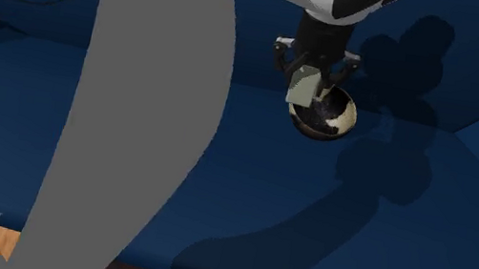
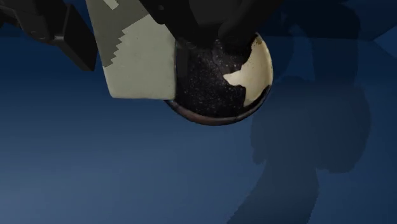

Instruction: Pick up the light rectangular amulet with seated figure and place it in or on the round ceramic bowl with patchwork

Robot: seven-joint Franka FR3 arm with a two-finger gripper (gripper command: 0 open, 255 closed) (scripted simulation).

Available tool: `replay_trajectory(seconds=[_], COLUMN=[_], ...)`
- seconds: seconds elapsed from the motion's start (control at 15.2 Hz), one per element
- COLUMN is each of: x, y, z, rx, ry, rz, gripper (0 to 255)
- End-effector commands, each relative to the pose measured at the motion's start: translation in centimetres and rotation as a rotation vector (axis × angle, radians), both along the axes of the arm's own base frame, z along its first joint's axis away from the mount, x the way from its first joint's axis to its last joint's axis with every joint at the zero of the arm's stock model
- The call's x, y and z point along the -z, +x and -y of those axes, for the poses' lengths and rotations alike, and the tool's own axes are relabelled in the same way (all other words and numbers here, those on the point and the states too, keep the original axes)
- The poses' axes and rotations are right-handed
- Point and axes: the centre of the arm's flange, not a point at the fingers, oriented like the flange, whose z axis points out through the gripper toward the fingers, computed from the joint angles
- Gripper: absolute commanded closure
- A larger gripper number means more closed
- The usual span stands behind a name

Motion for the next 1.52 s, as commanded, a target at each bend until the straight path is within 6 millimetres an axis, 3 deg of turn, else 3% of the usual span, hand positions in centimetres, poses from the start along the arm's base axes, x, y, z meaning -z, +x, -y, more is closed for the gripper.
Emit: replay_trajectory(seconds=[0.0,0.46,1.45], x=[0.1,-0.3,7.5], y=[2.3,10.2,10.2], z=[1.5,5.6,5.6], rx=[-0.001,-0.001,-0.001], ry=[-0.001,-0.001,-0.001], rz=[-0.001,-0.001,-0.001], gripper=[255,255,255])
